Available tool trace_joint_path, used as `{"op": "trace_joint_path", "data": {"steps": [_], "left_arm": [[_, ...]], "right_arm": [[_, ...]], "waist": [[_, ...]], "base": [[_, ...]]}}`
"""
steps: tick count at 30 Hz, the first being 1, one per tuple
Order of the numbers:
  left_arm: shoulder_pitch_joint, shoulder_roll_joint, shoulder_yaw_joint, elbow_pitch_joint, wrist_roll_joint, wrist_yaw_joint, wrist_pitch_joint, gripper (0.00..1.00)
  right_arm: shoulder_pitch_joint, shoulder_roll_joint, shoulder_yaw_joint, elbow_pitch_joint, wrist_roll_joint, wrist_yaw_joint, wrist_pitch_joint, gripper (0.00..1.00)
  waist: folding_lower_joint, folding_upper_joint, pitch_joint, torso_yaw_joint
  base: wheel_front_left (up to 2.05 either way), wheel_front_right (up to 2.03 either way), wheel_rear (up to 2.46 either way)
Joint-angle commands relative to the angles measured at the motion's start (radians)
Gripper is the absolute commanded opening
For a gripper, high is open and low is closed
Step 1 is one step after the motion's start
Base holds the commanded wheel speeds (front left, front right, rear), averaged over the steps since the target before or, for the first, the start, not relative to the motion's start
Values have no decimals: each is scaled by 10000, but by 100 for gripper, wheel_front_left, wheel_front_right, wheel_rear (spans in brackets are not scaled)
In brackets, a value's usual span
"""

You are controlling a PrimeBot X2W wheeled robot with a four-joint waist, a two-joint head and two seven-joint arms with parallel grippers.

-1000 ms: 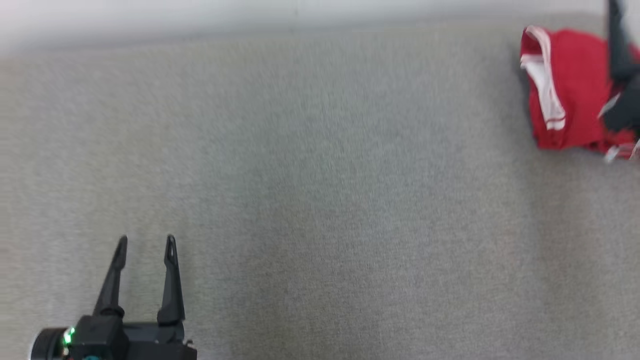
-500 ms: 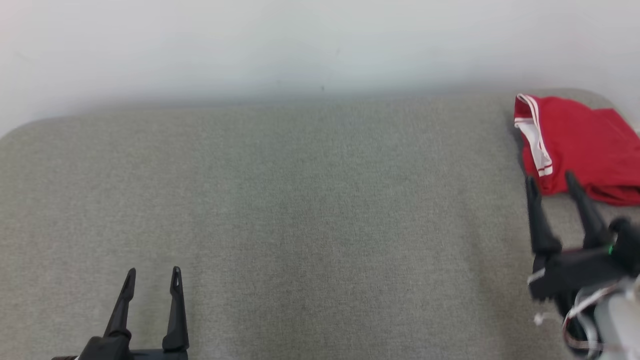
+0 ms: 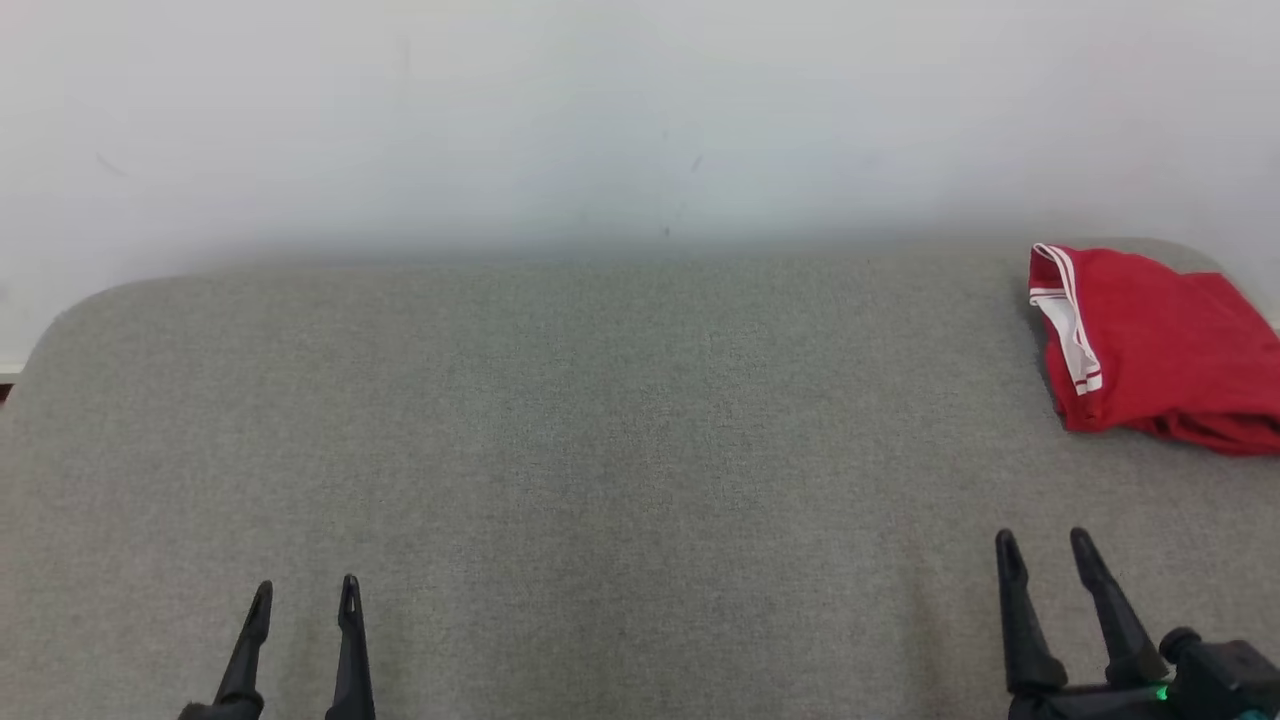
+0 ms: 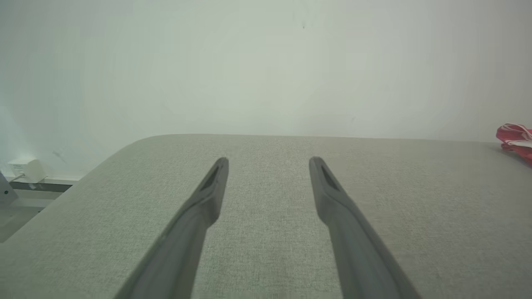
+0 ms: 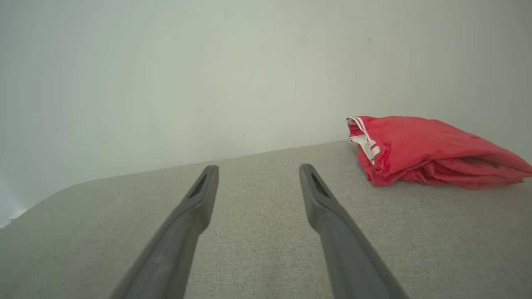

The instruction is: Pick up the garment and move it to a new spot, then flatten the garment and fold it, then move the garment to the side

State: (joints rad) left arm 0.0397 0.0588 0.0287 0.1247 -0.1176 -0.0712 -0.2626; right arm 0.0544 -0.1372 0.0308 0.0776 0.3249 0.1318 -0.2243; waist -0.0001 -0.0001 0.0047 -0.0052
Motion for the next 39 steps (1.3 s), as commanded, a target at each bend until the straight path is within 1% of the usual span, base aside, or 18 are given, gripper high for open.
{"op": "trace_joint_path", "data": {"steps": [1,7,15,23,24,27,39], "left_arm": [[67,-36,4,45,-33,-29,-29,100],[147,-44,-71,279,-36,-85,-29,100],[190,-53,-31,370,-27,-100,-29,100],[234,-66,3,326,-58,-111,-29,100],[101,-42,2,333,-19,-89,0,0],[172,-60,12,589,-59,-84,36,0],[-151,-62,196,726,-2461,-167,684,0]], "right_arm": [[190,91,41,-93,-51,-26,30,100],[398,225,233,-144,-276,-25,87,100],[356,358,213,-88,-367,-25,97,100],[348,349,214,44,-308,-25,70,100],[302,344,214,41,-303,0,86,0],[348,355,229,272,-250,2,104,0],[26,362,56,478,1968,0,554,0]], "waist": [[1,1,-69,55],[1,1,-183,192],[1,1,-250,337],[1,1,-243,313],[1,1,-243,314],[1,1,-241,310],[1,1,-220,286]], "base": [[0,0,0],[0,0,0],[0,0,0],[0,0,0],[0,0,0],[0,0,0],[0,0,0]]}}
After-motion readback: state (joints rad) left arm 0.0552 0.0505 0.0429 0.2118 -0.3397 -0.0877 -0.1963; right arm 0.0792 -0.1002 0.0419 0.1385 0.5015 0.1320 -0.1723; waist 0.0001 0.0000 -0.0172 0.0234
